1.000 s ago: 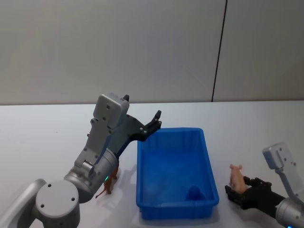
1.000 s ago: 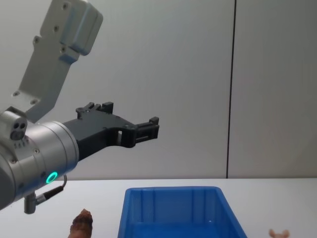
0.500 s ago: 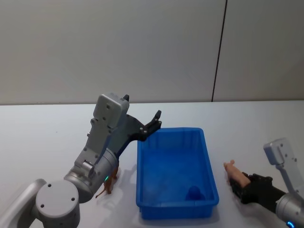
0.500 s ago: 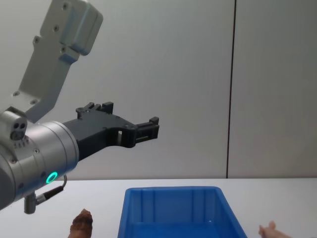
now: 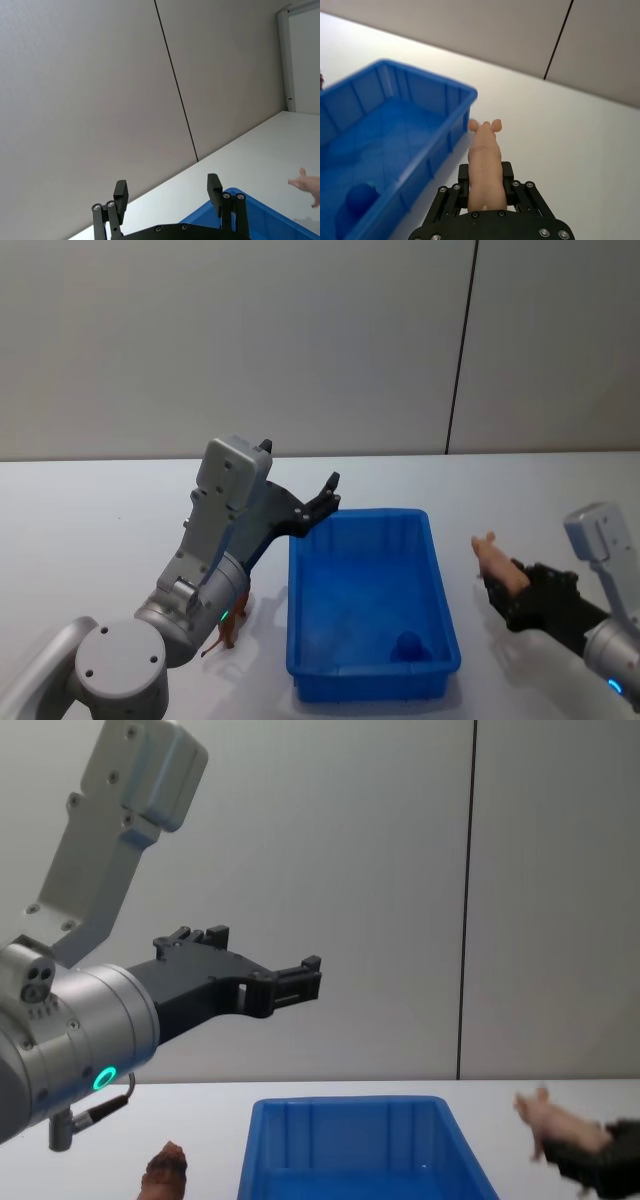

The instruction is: Pick up the two dolls from the table and place them into the box.

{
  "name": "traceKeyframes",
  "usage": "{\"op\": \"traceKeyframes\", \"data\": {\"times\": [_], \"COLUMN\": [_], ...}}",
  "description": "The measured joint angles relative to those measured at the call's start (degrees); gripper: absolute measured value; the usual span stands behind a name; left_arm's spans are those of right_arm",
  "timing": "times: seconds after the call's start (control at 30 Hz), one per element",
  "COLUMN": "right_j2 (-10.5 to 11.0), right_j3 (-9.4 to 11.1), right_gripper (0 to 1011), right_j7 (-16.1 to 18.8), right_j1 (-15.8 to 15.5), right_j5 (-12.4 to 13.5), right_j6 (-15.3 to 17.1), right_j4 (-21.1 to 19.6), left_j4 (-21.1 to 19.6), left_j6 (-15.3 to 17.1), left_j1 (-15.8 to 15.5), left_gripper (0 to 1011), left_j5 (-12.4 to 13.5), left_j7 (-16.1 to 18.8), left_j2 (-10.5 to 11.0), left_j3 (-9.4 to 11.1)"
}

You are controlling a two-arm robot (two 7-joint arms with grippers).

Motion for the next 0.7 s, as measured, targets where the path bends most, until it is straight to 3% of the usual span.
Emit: {"op": "traceKeyframes", "data": {"times": [0.4,0.7], "right_j2": [-0.52,-2.26], "right_j3": [-0.06,-1.21], "right_gripper": [368,368], "right_j7": [4.12,8.17], "right_j1": [1.56,3.47], "right_j5": [0.48,1.49], "right_j6": [-2.04,0.81], "right_j4": [-3.54,-3.9], "left_j4": [0.0,0.0], "left_j6": [0.0,0.0], "left_j1": [0.0,0.0], "left_gripper": [1001,1001], "left_j5": [0.0,0.0], "left_j7": [0.0,0.0], "left_j2": [0.0,0.0], "left_j3": [0.0,0.0]}}
